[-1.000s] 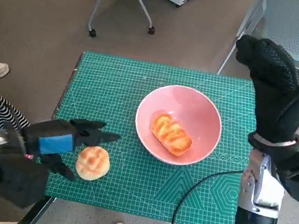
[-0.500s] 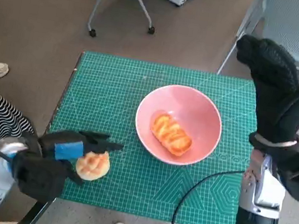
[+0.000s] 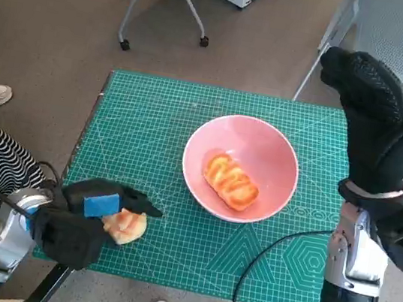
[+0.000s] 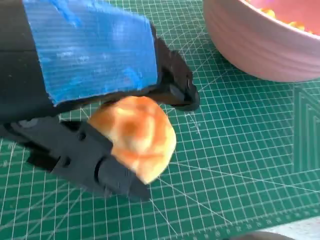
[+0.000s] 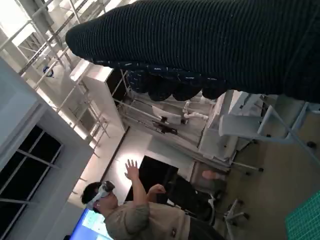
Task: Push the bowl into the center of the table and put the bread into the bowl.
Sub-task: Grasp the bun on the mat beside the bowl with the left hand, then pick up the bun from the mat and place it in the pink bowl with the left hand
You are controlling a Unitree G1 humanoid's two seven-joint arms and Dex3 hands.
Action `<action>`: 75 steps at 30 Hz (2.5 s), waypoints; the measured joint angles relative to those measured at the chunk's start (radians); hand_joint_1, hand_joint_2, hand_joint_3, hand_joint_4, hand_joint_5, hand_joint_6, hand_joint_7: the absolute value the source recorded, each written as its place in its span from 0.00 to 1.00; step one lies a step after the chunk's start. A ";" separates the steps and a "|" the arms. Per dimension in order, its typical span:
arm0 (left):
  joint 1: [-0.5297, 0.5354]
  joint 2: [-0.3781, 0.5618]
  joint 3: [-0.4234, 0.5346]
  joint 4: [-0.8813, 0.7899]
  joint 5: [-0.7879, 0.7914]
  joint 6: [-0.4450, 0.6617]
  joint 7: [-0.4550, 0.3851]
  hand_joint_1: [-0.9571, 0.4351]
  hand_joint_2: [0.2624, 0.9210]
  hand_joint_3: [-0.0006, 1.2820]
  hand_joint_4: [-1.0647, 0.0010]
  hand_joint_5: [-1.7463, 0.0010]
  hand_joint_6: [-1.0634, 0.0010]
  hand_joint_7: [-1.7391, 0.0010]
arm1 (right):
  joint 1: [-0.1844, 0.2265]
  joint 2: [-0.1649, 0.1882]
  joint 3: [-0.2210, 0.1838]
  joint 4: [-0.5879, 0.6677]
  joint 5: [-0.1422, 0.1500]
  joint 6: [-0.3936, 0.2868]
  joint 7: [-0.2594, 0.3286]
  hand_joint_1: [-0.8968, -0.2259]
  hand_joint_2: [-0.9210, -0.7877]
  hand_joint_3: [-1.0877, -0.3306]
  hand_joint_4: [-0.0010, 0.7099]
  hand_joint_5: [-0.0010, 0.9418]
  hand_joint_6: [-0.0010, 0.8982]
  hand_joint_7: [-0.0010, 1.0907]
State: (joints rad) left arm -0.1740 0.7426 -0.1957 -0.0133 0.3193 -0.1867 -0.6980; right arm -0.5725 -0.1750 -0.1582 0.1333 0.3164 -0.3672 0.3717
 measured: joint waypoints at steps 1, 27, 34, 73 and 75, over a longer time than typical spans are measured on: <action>0.000 0.000 0.000 0.000 0.002 -0.002 0.003 0.69 0.94 0.10 0.32 0.35 0.42 0.37 | 0.000 0.000 0.000 0.000 0.000 0.000 0.000 0.34 0.00 0.60 0.22 0.00 0.05 0.52; -0.103 0.002 0.172 -0.186 -0.131 0.061 0.032 0.69 0.98 0.09 0.37 0.30 0.44 0.32 | -0.001 -0.002 -0.004 0.014 0.004 0.000 0.009 0.34 0.00 0.61 0.22 0.00 0.05 0.51; -0.259 -0.067 0.192 -0.264 -0.170 0.129 0.083 0.69 0.92 0.09 0.31 0.34 0.35 0.38 | -0.003 -0.003 -0.014 0.018 0.014 0.000 0.011 0.34 0.00 0.61 0.22 0.00 0.05 0.51; -0.848 -0.462 -0.199 0.373 0.080 0.058 0.194 0.69 0.97 0.07 0.31 0.33 0.43 0.35 | 0.008 -0.038 -0.047 -0.004 -0.005 -0.025 0.001 0.34 0.00 0.55 0.21 0.00 0.02 0.53; -0.849 -0.474 -0.211 0.406 0.089 0.064 0.189 0.69 0.99 0.09 0.40 0.30 0.45 0.31 | 0.011 -0.041 -0.048 -0.010 -0.006 -0.025 -0.003 0.34 0.00 0.55 0.21 0.00 0.02 0.53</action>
State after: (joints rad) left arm -1.0229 0.2687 -0.4070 0.3924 0.4086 -0.1226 -0.5087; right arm -0.5615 -0.2157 -0.2064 0.1237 0.3108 -0.3920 0.3688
